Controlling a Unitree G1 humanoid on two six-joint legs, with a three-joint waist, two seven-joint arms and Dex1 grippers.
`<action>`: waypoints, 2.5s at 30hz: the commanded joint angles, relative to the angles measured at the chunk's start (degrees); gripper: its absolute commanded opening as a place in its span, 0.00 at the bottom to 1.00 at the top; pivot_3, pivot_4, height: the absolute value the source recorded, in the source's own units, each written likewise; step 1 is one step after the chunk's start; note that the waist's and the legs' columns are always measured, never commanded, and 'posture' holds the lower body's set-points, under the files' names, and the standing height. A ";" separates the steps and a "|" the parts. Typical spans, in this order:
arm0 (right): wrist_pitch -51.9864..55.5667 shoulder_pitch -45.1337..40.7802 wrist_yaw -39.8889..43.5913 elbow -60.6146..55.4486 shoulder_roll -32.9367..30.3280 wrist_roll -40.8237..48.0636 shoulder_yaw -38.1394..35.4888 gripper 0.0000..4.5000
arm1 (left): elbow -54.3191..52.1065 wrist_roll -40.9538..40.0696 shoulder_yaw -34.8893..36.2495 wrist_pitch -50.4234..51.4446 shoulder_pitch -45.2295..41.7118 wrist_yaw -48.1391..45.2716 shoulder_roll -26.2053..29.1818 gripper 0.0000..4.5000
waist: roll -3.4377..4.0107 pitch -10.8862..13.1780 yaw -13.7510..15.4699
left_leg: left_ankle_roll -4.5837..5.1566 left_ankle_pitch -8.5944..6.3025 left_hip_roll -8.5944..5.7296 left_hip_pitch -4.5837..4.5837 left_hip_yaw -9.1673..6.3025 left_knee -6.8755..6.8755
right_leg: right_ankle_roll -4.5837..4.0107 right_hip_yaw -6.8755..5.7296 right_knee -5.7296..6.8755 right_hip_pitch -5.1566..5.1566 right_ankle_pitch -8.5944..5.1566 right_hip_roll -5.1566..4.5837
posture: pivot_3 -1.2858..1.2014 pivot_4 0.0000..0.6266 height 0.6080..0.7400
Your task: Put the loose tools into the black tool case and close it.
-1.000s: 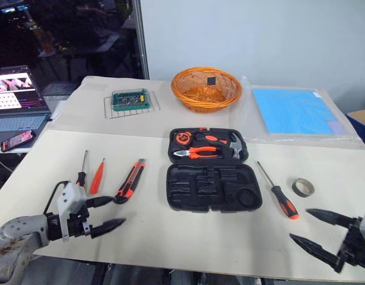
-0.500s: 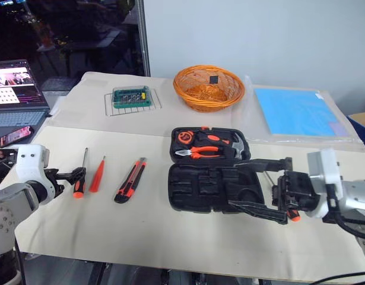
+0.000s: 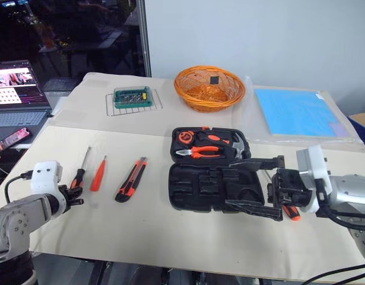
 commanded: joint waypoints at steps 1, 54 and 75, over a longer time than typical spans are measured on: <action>-1.77 2.36 -2.36 -1.18 1.52 -0.23 -4.17 1.00 | -4.79 -2.84 -1.37 -14.54 -0.77 -15.24 6.31 0.19 | -0.03 0.01 0.29 | -0.03 0.02 0.01 -0.04 0.00 0.00 | -0.04 -0.12 0.00 -0.01 -0.01 -0.06 | 0.52 0.24 1.00; -0.59 30.77 -12.13 -11.44 7.16 -2.43 -29.09 1.00 | 34.65 23.29 -40.77 -36.52 -39.24 -34.55 -25.09 0.00 | 0.56 -0.21 0.78 | 1.43 0.28 0.11 -0.83 0.27 1.04 | 1.30 -0.36 0.15 0.13 -0.40 -0.27 | 0.52 0.24 1.00; 17.43 22.73 -36.52 -11.22 3.72 -14.62 -18.98 1.00 | 34.03 23.78 -46.16 -59.73 -29.19 -36.21 -22.60 0.00 | 0.92 -1.77 0.46 | 1.14 -0.02 0.13 -0.50 0.37 0.94 | 1.26 -0.12 0.21 0.18 -0.31 -0.28 | 0.52 0.24 1.00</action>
